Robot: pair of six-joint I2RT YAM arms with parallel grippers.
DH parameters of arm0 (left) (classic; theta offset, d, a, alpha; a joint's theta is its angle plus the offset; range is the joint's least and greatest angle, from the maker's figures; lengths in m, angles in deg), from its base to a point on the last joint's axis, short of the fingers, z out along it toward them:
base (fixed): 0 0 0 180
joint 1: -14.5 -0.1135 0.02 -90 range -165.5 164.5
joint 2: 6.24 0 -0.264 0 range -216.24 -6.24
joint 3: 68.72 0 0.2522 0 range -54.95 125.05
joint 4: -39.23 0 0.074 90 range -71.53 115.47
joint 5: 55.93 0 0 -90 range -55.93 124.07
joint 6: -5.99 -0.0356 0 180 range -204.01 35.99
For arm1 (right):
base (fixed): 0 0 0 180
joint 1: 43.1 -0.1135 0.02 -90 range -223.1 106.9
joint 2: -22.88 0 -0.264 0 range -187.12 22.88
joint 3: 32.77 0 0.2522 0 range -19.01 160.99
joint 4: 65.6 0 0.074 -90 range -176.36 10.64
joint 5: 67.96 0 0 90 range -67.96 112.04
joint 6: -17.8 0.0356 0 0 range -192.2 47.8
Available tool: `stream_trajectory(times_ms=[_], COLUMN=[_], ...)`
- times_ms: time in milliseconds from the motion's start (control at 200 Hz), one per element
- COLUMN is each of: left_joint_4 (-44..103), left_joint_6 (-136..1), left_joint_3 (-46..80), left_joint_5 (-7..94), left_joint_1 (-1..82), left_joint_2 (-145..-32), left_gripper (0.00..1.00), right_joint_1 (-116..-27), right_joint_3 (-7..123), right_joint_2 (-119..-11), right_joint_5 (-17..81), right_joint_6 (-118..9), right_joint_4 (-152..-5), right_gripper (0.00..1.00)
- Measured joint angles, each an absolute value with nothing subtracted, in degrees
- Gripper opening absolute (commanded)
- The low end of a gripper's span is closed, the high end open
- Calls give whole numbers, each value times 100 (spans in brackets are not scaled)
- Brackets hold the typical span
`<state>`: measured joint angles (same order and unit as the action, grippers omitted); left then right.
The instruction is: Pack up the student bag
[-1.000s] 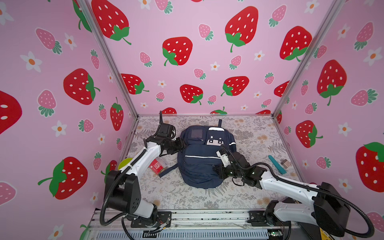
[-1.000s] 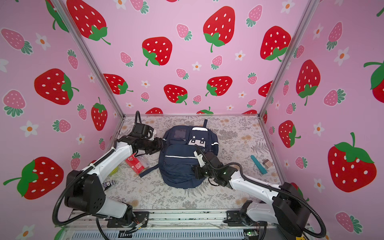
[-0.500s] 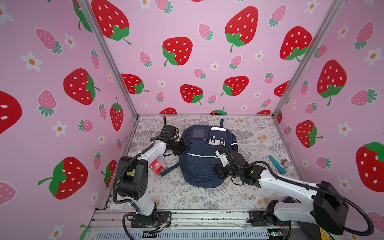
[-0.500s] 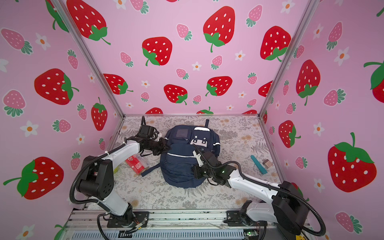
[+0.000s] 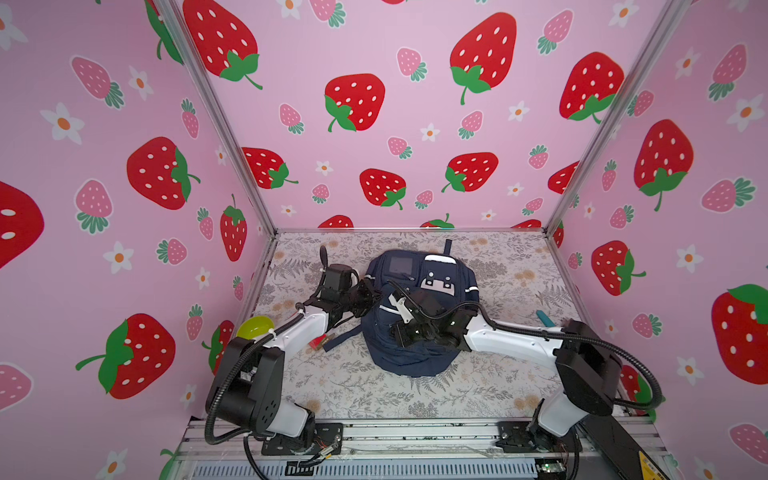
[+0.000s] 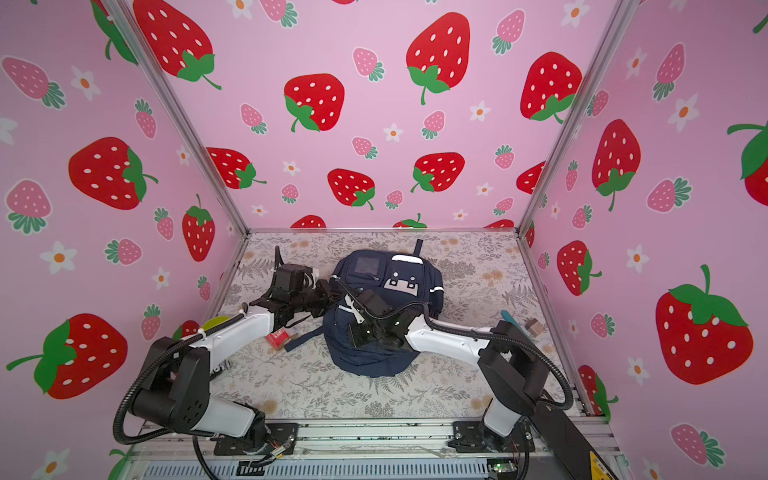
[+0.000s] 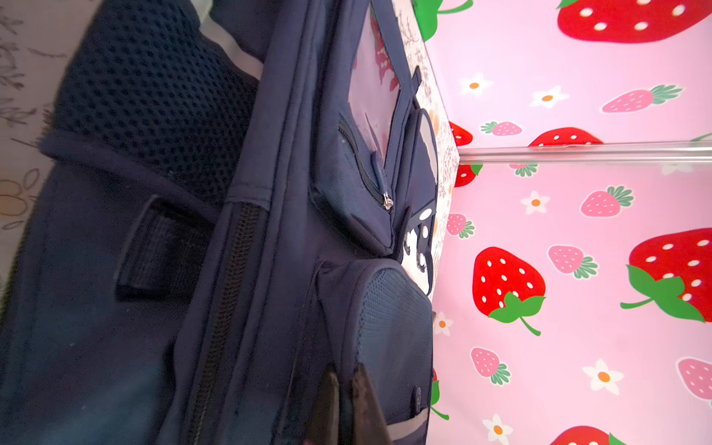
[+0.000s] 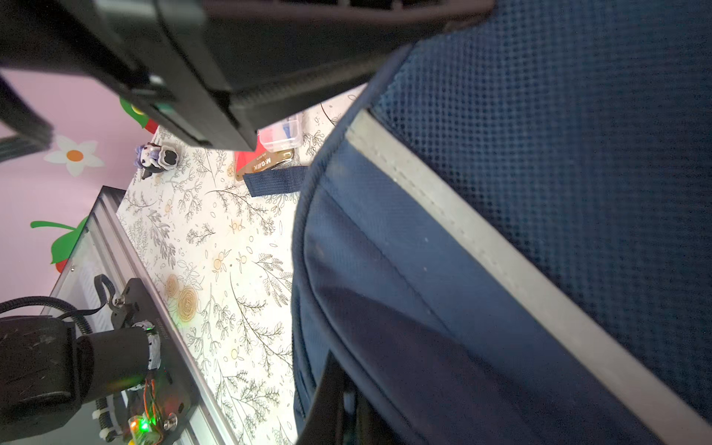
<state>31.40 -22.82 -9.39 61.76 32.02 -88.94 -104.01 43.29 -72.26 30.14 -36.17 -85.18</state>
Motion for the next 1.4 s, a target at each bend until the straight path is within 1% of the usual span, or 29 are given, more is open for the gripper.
stream_trajectory(times_ms=[155, 170, 180, 235, 270, 290, 360, 430, 460, 535, 625, 725, 800, 835, 850, 865, 875, 1050, 1301, 1356, 1401], left_joint_4=[3518, 3536, 3547, 3586, 3560, 3542, 3435, 3300, 3273, 3289, 3297, 3315, 3337, 3337, 3343, 3350, 3348, 3378, 3391, 3444, 3450], left_joint_6=[-1880, -1854, -1832, -1736, -1712, -1670, -1679, -1723, -1738, -1753, -1760, -1699, -1603, -1572, -1622, -1557, -1566, -1474, -1476, -1478, -1504], left_joint_3=[-1691, -1733, -1759, -1868, -1877, -1877, -1836, -1691, -1593, -1403, -1309, -1309, -1309, -1313, -1313, -1313, -1313, -1313, -1313, -1313, -1320], left_joint_5=[5808, 5804, 5804, 5824, 5894, 5939, 6073, 6182, 6226, 6320, 6363, 6374, 6405, 6409, 6431, 6420, 6425, 6363, 5590, 5474, 5415], left_joint_1=[3416, 3440, 3454, 3550, 3585, 3602, 3644, 3676, 3690, 3725, 3805, 3893, 3928, 3932, 3934, 3937, 3939, 3952, 4050, 4050, 4050], left_joint_2=[-8238, -8201, -8179, -8085, -8076, -8076, -8087, -8190, -8280, -8502, -8741, -8940, -9029, -9031, -9029, -9029, -9027, -9010, -8931, -8929, -8907], left_gripper=[0, 4, 8, 27, 38, 42, 48, 49, 49, 45, 38, 28, 13, 7, 7, 2, 0, 0, 0, 0, 0], right_joint_1=[-10197, -10167, -10147, -10025, -9957, -9926, -9830, -9797, -9782, -9784, -9787, -9813, -9846, -9865, -9878, -9900, -9907, -10357, -10617, -10621, -10621], right_joint_3=[3949, 3890, 3844, 3641, 3529, 3477, 3304, 3191, 3145, 3068, 3020, 3020, 3022, 3031, 3040, 3064, 3077, 3809, 4946, 5121, 5164], right_joint_2=[-6751, -6679, -6620, -6316, -6139, -6054, -5757, -5573, -5527, -5492, -5492, -5492, -5508, -5534, -5545, -5580, -5593, -6428, -7588, -7735, -7768], right_joint_5=[3374, 3414, 3440, 3532, 3549, 3551, 3551, 3545, 3545, 3545, 3543, 3514, 3455, 3438, 3425, 3411, 3405, 3195, 2719, 2625, 2568], right_joint_6=[-3695, -3717, -3739, -3840, -3910, -3940, -4043, -4085, -4091, -4093, -4071, -4050, -4023, -4001, -3991, -3984, -3975, -3842, -3389, -3298, -3230], right_joint_4=[-8680, -8700, -8717, -8824, -8864, -8875, -8918, -8984, -8995, -8988, -8973, -8971, -8977, -8980, -8982, -8995, -9001, -9163, -9661, -9718, -9714], right_gripper=[0, 0, 0, 0, 0, 0, 0, 0, 0, 0, 0, 0, 0, 0, 0, 0, 0, 0, 0, 9, 21])
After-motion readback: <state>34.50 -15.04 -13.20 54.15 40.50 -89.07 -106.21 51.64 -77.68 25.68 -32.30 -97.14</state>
